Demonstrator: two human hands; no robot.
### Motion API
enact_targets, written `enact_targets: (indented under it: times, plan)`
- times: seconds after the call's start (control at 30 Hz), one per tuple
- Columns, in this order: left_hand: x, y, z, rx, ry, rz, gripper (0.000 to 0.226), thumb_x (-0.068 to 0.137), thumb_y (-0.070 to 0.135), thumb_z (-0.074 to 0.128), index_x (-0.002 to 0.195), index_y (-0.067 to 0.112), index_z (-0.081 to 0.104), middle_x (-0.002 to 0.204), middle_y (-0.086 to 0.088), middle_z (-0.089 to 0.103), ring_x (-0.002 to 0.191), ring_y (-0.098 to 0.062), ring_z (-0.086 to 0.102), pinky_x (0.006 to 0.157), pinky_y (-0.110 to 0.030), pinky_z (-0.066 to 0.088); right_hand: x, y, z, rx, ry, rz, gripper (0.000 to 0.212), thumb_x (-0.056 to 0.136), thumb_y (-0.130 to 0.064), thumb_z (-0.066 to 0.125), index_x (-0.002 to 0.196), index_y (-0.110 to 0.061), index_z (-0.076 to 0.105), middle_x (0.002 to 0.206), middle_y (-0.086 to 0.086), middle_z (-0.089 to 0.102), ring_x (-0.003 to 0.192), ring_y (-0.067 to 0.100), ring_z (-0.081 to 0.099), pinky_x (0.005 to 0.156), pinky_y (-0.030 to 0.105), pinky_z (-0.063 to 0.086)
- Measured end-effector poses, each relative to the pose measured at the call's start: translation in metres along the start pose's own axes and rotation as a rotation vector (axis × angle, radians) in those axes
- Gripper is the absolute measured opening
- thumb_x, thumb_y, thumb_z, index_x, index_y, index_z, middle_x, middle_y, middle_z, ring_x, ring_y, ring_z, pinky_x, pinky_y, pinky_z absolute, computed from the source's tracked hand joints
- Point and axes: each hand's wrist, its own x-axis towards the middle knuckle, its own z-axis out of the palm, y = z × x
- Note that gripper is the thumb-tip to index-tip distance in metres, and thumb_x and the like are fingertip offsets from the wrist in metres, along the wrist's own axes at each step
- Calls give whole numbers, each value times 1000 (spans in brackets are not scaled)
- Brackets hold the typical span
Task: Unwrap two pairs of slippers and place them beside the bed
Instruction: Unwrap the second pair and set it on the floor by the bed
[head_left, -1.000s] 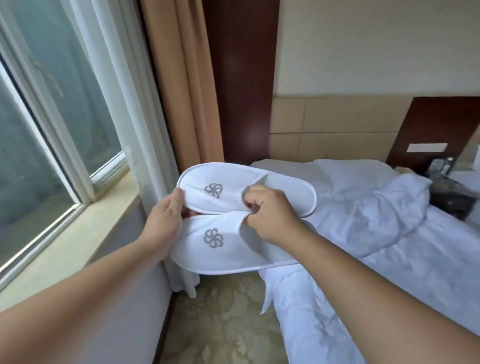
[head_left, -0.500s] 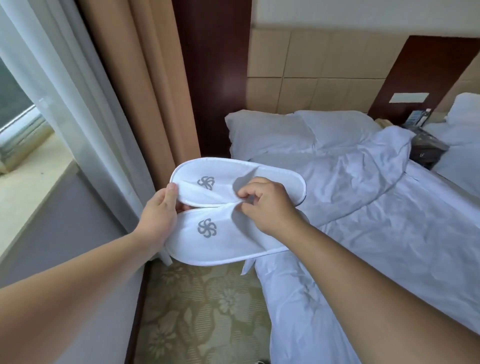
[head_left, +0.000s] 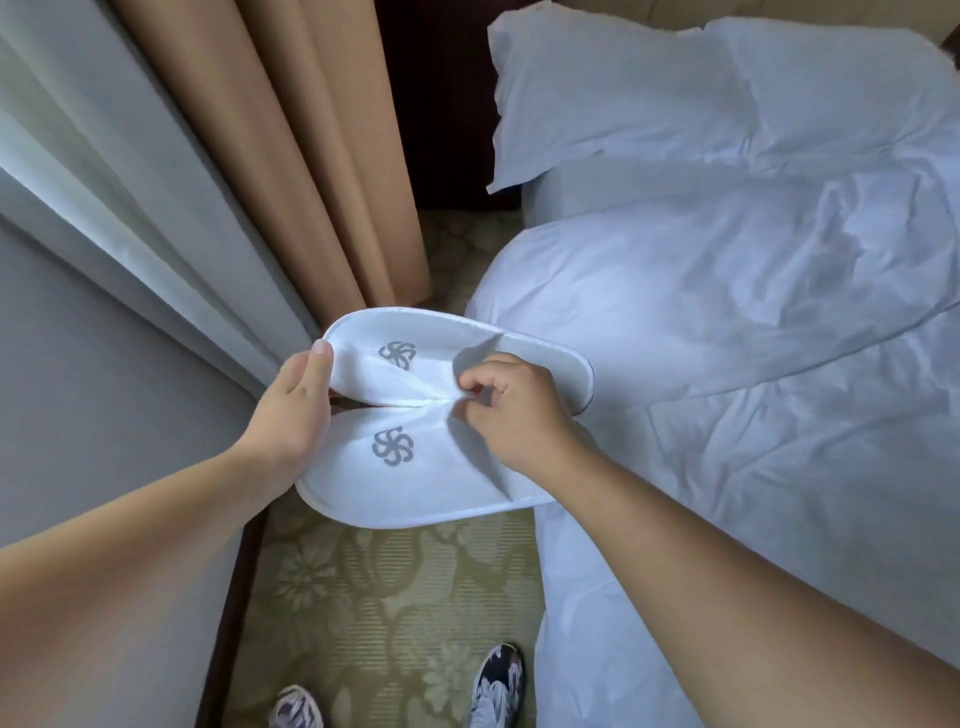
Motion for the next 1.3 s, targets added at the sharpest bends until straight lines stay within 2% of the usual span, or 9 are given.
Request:
enact_targets:
  times: [0.07, 0.23, 0.33, 0.47, 0.57, 0.7, 0.93, 1.07, 1.3]
  plan:
    - [19, -32, 17, 9, -10, -12, 67, 83, 81, 25, 130, 40, 50, 114, 23, 56, 114, -12, 54, 99, -40, 42, 3, 34, 24, 7, 5, 2, 24, 72, -3, 76, 73, -25, 65, 73, -20, 51, 62, -8, 50, 60, 7, 32]
    - [62, -126, 56, 73, -7, 1, 61, 90, 74, 25, 133, 38, 48, 109, 30, 51, 112, -8, 48, 90, -31, 33, 0, 121, 105, 20, 36, 45, 13, 72, -1, 76, 77, -12, 72, 74, -17, 52, 63, -2, 50, 62, 10, 36]
    - [89, -190, 78, 114, -34, -21, 61, 91, 72, 25, 136, 38, 47, 117, 22, 53, 111, -9, 49, 89, -32, 34, -12, 173, 160, 19, 28, 81, 13, 73, -2, 74, 79, -13, 72, 76, -20, 52, 65, 2, 52, 64, 13, 39]
    - [123, -268, 109, 171, -86, -23, 61, 91, 72, 27, 139, 38, 43, 112, 26, 53, 109, -9, 53, 86, -30, 38, -33, 244, 222, -9, 14, 124, 14, 76, -5, 73, 88, -12, 74, 81, -24, 53, 71, 4, 57, 70, 20, 49]
    - [158, -316, 137, 139, -97, -203, 81, 88, 74, 28, 155, 28, 22, 155, 6, 36, 141, -22, 35, 111, -42, 29, -50, 295, 261, -76, -23, 135, 15, 81, -9, 73, 96, -12, 74, 88, -22, 54, 77, 8, 60, 75, 28, 52]
    - [202, -363, 178, -75, -180, -462, 82, 87, 79, 23, 154, 30, 27, 159, 1, 31, 145, -25, 28, 116, -57, 21, -66, 357, 299, -131, -89, 155, 20, 83, -8, 69, 102, -10, 74, 94, -14, 55, 86, 17, 63, 82, 36, 53]
    - [234, -441, 256, -61, -295, -620, 85, 87, 81, 21, 151, 27, 35, 157, -11, 36, 142, -37, 32, 115, -63, 16, -72, 462, 346, -178, -124, 281, 23, 85, -3, 66, 105, -11, 74, 97, -11, 57, 91, 16, 63, 91, 26, 49]
    - [249, -464, 285, -27, -343, -510, 76, 97, 68, 19, 151, 17, 35, 159, -12, 31, 145, -31, 27, 117, -48, 16, -71, 508, 360, -203, -115, 367, 24, 84, -1, 65, 103, -14, 75, 93, -15, 56, 88, 10, 60, 86, 15, 45]
    - [271, -501, 320, 49, -388, -449, 75, 99, 64, 19, 154, 14, 29, 162, -11, 24, 147, -32, 23, 117, -47, 15, -74, 562, 375, -223, -147, 445, 24, 82, 3, 63, 97, -14, 74, 83, -21, 51, 83, 8, 56, 75, 5, 35]
